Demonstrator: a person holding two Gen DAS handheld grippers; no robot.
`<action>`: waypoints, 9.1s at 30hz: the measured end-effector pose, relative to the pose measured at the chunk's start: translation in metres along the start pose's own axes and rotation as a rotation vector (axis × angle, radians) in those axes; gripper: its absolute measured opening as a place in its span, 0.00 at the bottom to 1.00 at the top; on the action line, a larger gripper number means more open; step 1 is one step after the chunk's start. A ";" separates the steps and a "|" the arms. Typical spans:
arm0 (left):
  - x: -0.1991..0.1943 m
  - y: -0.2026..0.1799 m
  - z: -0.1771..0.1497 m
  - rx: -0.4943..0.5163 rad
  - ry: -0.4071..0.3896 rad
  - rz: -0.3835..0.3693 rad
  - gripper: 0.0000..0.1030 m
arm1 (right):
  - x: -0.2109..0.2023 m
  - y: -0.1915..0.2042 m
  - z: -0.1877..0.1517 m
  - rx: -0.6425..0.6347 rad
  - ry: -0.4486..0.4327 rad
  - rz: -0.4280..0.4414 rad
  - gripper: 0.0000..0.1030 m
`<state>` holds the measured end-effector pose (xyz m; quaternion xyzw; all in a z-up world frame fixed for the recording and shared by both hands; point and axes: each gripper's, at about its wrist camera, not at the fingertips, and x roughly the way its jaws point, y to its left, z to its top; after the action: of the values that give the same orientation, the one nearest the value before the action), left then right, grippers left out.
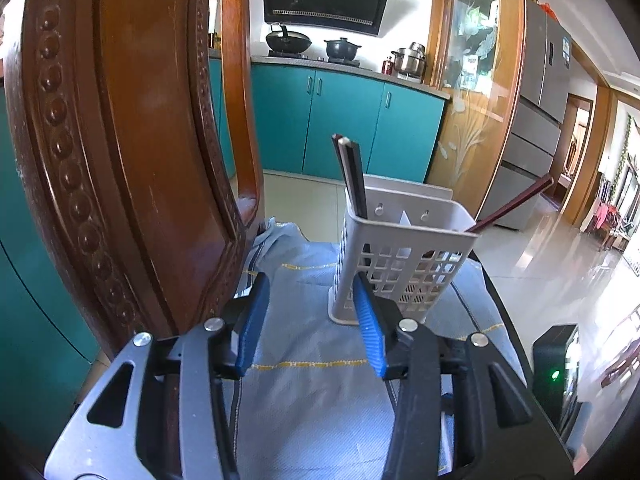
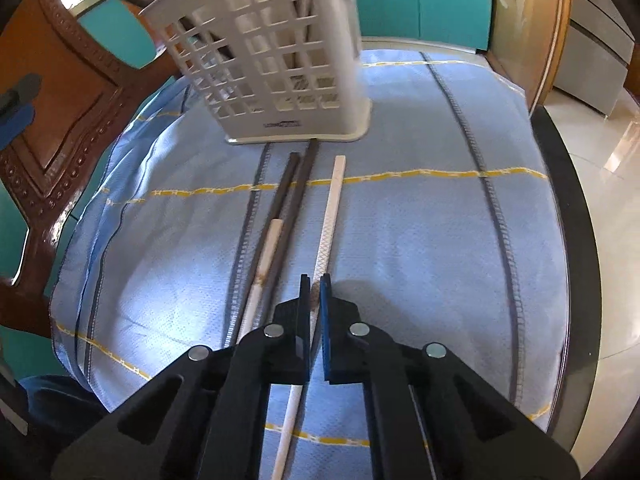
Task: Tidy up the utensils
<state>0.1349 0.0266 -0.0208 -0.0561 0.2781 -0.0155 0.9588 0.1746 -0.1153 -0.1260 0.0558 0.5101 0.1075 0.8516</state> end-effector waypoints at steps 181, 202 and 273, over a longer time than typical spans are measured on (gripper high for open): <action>-0.071 -0.030 0.045 0.042 -0.022 -0.262 0.07 | -0.205 0.011 0.045 -0.057 -0.587 0.168 0.06; 0.023 -0.032 0.117 -0.044 -0.223 -0.086 0.07 | -0.155 0.047 0.115 -0.074 -0.785 -0.029 0.06; 0.025 -0.033 -0.013 0.118 0.072 -0.032 0.53 | 0.000 -0.037 0.022 0.076 -0.006 -0.047 0.09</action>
<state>0.1487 -0.0087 -0.0414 -0.0034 0.3101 -0.0491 0.9494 0.1986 -0.1513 -0.1234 0.0766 0.5122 0.0677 0.8527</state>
